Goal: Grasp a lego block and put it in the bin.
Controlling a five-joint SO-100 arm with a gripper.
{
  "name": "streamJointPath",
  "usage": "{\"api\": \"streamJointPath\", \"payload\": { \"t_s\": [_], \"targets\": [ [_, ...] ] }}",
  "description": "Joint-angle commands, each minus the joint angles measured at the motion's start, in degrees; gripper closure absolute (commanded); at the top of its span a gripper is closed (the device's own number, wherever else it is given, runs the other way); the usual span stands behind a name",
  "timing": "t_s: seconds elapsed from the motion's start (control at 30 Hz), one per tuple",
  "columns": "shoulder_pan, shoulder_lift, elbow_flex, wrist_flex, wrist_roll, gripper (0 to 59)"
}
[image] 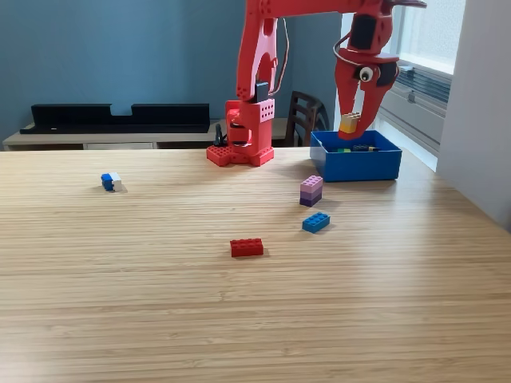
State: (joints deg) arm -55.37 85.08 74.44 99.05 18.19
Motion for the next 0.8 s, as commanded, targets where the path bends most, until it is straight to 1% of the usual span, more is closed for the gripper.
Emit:
{"api": "streamJointPath", "payload": {
  "t_s": [0.03,0.43,0.47,0.53,0.57,0.6,0.63,0.7,0.8],
  "targets": [
    [-11.95,5.71,0.00,1.93,1.49,58.6],
    [-20.65,5.71,-1.49,1.85,-1.76,58.3],
    [-20.74,5.71,-1.85,1.85,-1.93,56.1],
    [-20.65,5.71,-1.93,1.85,-2.72,41.5],
    [-20.57,5.71,-1.93,1.85,-2.81,35.9],
    [-20.65,5.71,-1.93,1.85,-2.81,32.5],
    [-20.65,5.71,-1.93,1.85,-2.99,30.6],
    [-20.65,5.71,-1.67,1.85,-3.25,28.5],
    [-20.65,5.71,-1.49,1.85,-3.52,29.0]
  ]
}}
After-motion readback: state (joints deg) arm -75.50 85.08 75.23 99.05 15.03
